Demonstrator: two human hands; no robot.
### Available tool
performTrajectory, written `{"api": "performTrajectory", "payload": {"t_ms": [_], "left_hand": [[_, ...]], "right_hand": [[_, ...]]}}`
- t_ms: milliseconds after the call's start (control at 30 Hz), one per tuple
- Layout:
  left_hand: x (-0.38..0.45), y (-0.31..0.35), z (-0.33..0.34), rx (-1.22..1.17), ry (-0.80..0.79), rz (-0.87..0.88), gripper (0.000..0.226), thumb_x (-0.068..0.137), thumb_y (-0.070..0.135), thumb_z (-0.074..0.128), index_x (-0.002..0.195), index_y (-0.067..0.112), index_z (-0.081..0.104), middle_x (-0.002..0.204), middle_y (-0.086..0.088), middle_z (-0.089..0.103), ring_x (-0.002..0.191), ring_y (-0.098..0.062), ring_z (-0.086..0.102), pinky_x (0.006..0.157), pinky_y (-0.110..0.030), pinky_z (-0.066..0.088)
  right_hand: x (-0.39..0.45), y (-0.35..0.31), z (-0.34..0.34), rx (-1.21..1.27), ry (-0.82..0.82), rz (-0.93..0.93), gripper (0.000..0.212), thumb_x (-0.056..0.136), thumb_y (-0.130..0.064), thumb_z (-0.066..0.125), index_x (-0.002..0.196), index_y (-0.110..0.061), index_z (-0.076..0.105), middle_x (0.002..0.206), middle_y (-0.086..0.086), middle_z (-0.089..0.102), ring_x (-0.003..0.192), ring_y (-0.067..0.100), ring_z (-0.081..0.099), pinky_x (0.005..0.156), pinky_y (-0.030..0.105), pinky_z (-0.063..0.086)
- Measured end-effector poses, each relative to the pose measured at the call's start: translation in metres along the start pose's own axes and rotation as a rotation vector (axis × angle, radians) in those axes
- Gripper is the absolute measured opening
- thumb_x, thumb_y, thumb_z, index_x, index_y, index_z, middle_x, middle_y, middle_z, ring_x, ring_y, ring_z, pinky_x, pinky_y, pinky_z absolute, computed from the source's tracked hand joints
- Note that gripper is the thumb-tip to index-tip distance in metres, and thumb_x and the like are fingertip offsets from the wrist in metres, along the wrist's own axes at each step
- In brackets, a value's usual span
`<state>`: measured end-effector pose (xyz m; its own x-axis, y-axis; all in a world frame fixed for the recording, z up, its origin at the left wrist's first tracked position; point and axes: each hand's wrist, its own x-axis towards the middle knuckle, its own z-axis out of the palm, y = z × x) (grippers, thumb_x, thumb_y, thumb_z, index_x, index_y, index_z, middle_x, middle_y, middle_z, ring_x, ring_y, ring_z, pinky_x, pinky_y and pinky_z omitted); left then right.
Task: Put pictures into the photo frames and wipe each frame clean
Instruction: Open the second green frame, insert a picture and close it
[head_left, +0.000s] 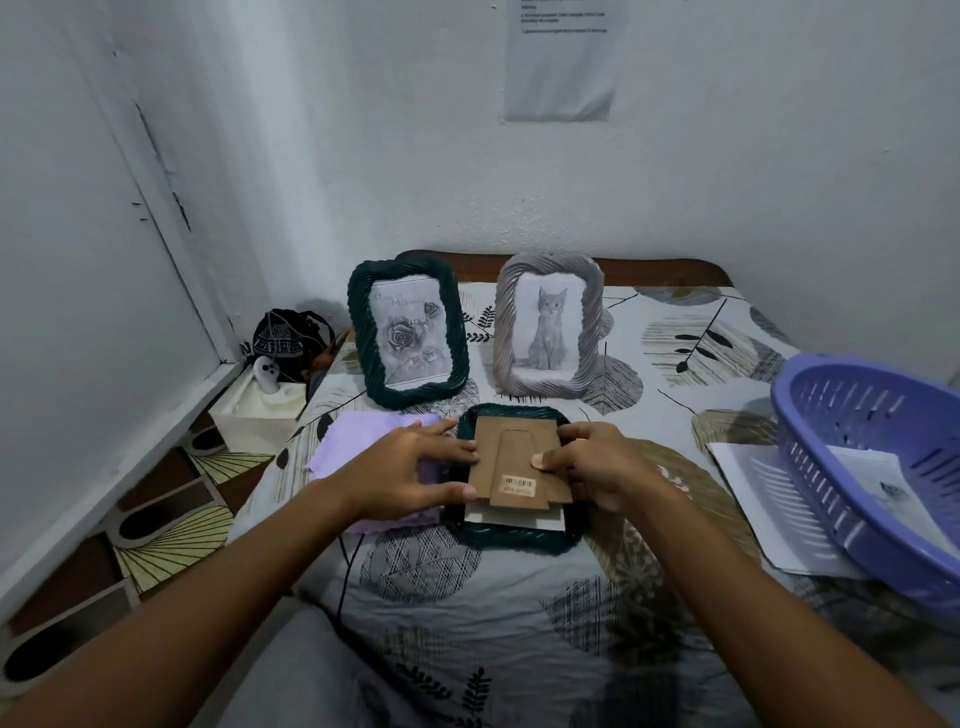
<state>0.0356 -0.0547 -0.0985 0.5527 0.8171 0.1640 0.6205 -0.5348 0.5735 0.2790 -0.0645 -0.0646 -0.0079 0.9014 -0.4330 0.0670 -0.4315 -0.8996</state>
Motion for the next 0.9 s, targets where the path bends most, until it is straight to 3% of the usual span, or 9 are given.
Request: {"api": "performTrajectory", "payload": {"t_ms": [67, 167, 300, 467, 567, 900], "left_hand": [[0.000, -0.001, 0.002, 0.023, 0.005, 0.022, 0.079, 0.069, 0.082, 0.049, 0.123, 0.026, 0.064, 0.134, 0.013, 0.056, 0.139, 0.005, 0.020, 0.113, -0.023, 0.016], [0.001, -0.002, 0.005, 0.127, -0.006, 0.062, 0.081, 0.073, 0.083, 0.043, 0.125, 0.024, 0.063, 0.136, 0.011, 0.055, 0.141, -0.001, 0.021, 0.114, -0.029, 0.015], [0.000, -0.006, 0.008, 0.214, -0.005, 0.116, 0.081, 0.076, 0.082, 0.038, 0.126, 0.023, 0.061, 0.137, 0.008, 0.054, 0.142, -0.008, 0.023, 0.114, -0.035, 0.017], [-0.002, -0.012, 0.013, 0.299, -0.004, 0.169, 0.082, 0.078, 0.080, 0.039, 0.127, 0.018, 0.061, 0.137, 0.003, 0.054, 0.143, -0.015, 0.024, 0.116, -0.045, 0.018], [-0.001, -0.012, 0.014, 0.313, -0.003, 0.161, 0.080, 0.079, 0.080, 0.037, 0.125, 0.019, 0.063, 0.137, 0.004, 0.054, 0.143, -0.015, 0.025, 0.116, -0.048, 0.021], [0.001, -0.014, 0.016, 0.270, -0.004, 0.130, 0.076, 0.083, 0.077, 0.032, 0.123, 0.022, 0.065, 0.138, 0.007, 0.053, 0.144, -0.014, 0.022, 0.116, -0.045, 0.018]], "right_hand": [[0.000, 0.000, 0.000, -0.038, 0.029, -0.010, 0.046, 0.073, 0.011, 0.073, 0.109, -0.005, 0.050, 0.105, 0.018, 0.061, 0.077, 0.027, 0.064, 0.046, 0.030, 0.051], [0.003, 0.001, -0.002, -0.124, 0.057, -0.033, 0.036, 0.071, 0.007, 0.077, 0.094, -0.004, 0.051, 0.100, 0.019, 0.062, 0.074, 0.027, 0.065, 0.043, 0.027, 0.049], [0.004, 0.002, -0.003, -0.342, 0.083, -0.088, 0.043, 0.067, -0.009, 0.085, 0.098, -0.002, 0.056, 0.100, 0.018, 0.065, 0.082, 0.030, 0.068, 0.050, 0.031, 0.053], [0.003, -0.003, 0.000, -0.704, 0.127, -0.168, 0.040, 0.065, -0.028, 0.087, 0.087, -0.003, 0.065, 0.072, 0.009, 0.067, 0.058, 0.025, 0.067, 0.061, 0.040, 0.059], [0.003, -0.006, 0.005, -0.850, 0.124, -0.185, 0.036, 0.064, -0.031, 0.087, 0.083, -0.006, 0.069, 0.069, 0.008, 0.071, 0.060, 0.026, 0.070, 0.064, 0.045, 0.060], [0.007, -0.002, 0.003, -0.896, 0.122, -0.236, 0.032, 0.062, -0.034, 0.087, 0.076, -0.009, 0.073, 0.075, 0.005, 0.070, 0.068, 0.022, 0.069, 0.063, 0.046, 0.059]]}}
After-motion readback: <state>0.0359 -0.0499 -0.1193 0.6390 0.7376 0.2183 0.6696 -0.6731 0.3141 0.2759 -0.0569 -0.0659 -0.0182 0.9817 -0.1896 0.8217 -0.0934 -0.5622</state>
